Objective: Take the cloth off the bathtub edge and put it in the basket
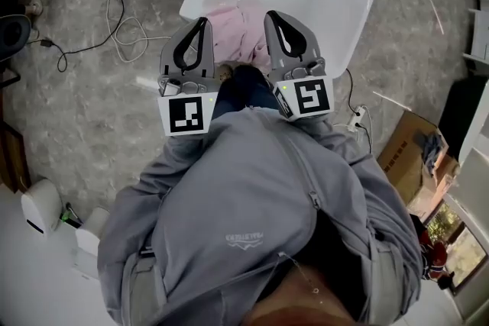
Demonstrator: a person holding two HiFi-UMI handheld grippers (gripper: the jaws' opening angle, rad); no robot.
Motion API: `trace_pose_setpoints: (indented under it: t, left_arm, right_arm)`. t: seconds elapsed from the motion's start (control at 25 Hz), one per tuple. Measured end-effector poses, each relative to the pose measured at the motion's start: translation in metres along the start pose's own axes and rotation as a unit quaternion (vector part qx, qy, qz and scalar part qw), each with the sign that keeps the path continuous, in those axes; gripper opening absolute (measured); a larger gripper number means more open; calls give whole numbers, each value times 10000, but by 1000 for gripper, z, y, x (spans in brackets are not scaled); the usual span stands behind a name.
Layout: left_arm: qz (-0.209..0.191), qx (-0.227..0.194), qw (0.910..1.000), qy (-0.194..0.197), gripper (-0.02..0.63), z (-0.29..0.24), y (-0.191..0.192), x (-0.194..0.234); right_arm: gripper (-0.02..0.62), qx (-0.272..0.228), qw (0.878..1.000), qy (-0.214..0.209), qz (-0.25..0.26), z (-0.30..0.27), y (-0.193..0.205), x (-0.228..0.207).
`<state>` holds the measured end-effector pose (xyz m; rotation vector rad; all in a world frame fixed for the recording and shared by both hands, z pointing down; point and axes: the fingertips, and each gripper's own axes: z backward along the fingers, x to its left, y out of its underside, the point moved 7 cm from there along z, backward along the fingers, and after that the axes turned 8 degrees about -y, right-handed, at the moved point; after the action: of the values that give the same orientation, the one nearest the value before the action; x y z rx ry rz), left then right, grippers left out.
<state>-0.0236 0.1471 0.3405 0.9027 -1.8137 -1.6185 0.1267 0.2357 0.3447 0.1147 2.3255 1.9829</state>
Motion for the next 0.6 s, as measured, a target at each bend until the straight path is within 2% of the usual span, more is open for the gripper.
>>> trace_pose_setpoints:
  t: [0.36, 0.6]
  left_arm:
    - [19, 169, 9996, 235, 6, -18, 25, -5]
    - [-158, 341, 9988, 309, 6, -31, 55, -7]
  right_arm:
    - [5, 391, 9992, 35, -45, -5, 31, -17]
    - [5, 577, 9983, -118, -33, -17, 66, -29]
